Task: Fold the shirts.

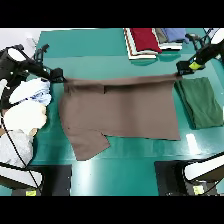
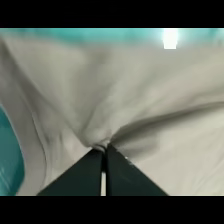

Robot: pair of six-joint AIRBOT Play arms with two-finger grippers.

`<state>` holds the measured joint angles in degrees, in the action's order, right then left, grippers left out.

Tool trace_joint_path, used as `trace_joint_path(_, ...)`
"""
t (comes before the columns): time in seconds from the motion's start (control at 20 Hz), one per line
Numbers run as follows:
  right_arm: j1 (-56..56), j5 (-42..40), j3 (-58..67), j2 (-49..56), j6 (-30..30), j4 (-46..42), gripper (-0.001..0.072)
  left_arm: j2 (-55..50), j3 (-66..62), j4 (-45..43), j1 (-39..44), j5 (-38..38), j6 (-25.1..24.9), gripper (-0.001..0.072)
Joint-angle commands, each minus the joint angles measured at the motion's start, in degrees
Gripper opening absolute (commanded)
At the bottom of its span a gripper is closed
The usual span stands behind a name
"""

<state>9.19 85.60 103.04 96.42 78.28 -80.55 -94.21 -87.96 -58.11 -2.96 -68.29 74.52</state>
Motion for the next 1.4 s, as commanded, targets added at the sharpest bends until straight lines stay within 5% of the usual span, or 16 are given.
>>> trace_joint_path(0.0,0.5,-3.8,-10.1,-2.97,-0.17,0.02,0.0013,-0.15,6.19,-1.27,1.86,-0.02,-0.04,0.0024)
trace_joint_path(0.35,0.55,-6.62,-21.0,-5.79,-0.15,2.84,0.0021,-0.17,10.36,-2.05,4.26,2.19,0.02,0.0026)
trace_joint_path(0.4,0.55,-7.04,-21.24,-5.81,-0.15,3.63,0.0153,-0.11,10.36,-2.23,4.26,1.51,0.04,0.007)
trace_joint_path(0.45,0.57,-7.56,-20.94,-5.81,-0.15,4.5,0.0349,0.02,10.32,-2.38,4.2,0.72,1.05,0.0377)
trace_joint_path(0.5,0.94,-7.15,-19.82,-5.84,-0.15,4.61,0.0377,0.24,9.99,-2.38,3.74,-0.74,2.56,0.0501)
trace_joint_path(0.65,2.08,-3.67,-19.43,-9.49,-1.51,4.52,0.0377,4.57,10.36,-3.87,0.76,-5.05,3.26,0.048)
trace_joint_path(0.9,11.06,-2.97,-40.61,-25.03,-2.45,4.44,0.039,24.28,27.61,-14.86,-0.83,-5.2,7.15,0.0481)
trace_joint_path(1.0,16.09,-2.23,-51.01,-29.97,-2.45,4.52,0.0518,31.5,36.04,-14.78,-0.83,-5.18,8.09,0.0481)
trace_joint_path(1.35,23.87,-5.42,-72.59,-37.4,-3.39,5.66,0.0506,40.44,47.54,-14.67,-0.83,-4.55,10.78,0.0481)
